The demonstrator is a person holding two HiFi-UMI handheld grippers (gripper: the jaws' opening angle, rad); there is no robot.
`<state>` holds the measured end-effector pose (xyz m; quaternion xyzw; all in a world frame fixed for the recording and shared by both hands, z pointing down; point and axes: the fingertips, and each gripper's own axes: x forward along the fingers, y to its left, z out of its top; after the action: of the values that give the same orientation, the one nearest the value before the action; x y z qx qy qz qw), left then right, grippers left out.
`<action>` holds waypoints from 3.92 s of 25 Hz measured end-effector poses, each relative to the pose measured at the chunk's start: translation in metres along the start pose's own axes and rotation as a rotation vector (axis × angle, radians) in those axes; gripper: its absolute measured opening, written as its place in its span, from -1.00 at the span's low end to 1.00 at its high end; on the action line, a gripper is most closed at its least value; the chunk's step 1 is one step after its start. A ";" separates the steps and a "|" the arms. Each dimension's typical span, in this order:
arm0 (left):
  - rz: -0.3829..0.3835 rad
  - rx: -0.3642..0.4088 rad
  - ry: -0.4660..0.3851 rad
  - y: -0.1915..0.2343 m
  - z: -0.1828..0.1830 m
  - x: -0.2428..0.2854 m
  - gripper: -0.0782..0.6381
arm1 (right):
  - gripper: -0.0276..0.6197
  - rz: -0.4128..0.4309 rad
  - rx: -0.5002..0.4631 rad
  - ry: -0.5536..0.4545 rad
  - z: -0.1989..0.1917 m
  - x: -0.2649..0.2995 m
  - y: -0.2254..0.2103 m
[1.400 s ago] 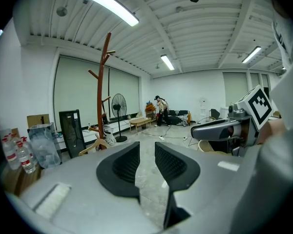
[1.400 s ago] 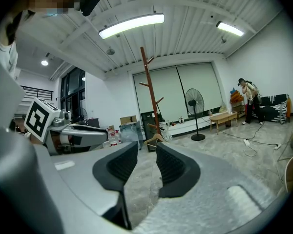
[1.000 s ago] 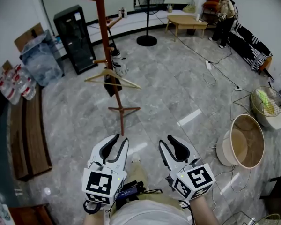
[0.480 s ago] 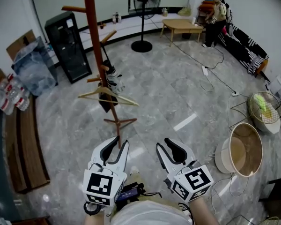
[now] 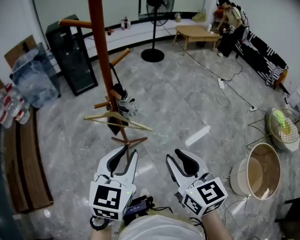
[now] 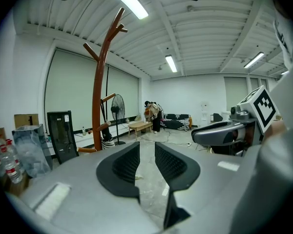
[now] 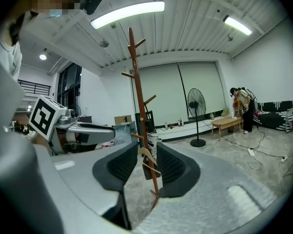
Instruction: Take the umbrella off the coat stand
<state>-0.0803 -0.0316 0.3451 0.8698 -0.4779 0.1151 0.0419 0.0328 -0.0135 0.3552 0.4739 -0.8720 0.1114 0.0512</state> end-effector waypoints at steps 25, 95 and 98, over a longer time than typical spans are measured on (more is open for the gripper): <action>0.056 0.036 0.010 0.059 0.025 0.051 -0.51 | -0.55 0.048 -0.001 -0.018 0.024 0.085 -0.025; 0.755 -0.149 0.059 0.133 0.065 0.112 -0.45 | -0.64 1.164 -0.398 -0.012 0.121 0.309 0.015; 0.757 -0.148 0.058 0.135 0.066 0.114 -0.45 | -0.64 1.171 -0.405 -0.014 0.123 0.310 0.014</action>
<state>-0.1241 -0.2105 0.3031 0.6227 -0.7710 0.1121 0.0726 -0.1464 -0.2888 0.2946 -0.1016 -0.9915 -0.0497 0.0650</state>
